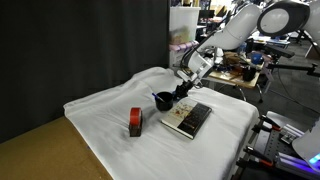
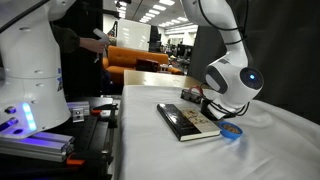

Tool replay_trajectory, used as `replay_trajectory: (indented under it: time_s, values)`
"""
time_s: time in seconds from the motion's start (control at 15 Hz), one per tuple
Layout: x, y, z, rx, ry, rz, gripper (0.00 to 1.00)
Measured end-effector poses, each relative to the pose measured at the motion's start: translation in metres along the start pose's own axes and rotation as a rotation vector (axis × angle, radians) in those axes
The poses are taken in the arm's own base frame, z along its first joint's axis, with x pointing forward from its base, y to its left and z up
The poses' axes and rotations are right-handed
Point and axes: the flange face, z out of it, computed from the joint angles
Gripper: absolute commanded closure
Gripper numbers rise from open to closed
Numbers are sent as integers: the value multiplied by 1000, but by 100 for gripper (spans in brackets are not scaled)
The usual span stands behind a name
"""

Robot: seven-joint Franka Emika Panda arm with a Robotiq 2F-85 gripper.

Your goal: Remove the black cup from the book and place it on the table

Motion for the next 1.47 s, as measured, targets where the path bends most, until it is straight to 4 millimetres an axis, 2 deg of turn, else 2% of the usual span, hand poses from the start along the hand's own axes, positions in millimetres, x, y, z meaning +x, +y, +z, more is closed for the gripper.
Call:
replay_trajectory:
  time_s: [0.53, 0.6, 0.67, 0.73, 0.8, 1.07, 1.47]
  values:
    - [-2, 15, 13, -33, -5, 6, 96]
    - [-3, 17, 15, -36, -6, 7, 80]
    - [-3, 18, 16, -39, -7, 6, 59]
    - [-4, 19, 17, -40, -7, 6, 56]
    - [-4, 20, 18, -43, -7, 7, 80]
    - [-5, 19, 17, -41, -8, 5, 56]
    - [-5, 20, 18, -42, -8, 6, 56]
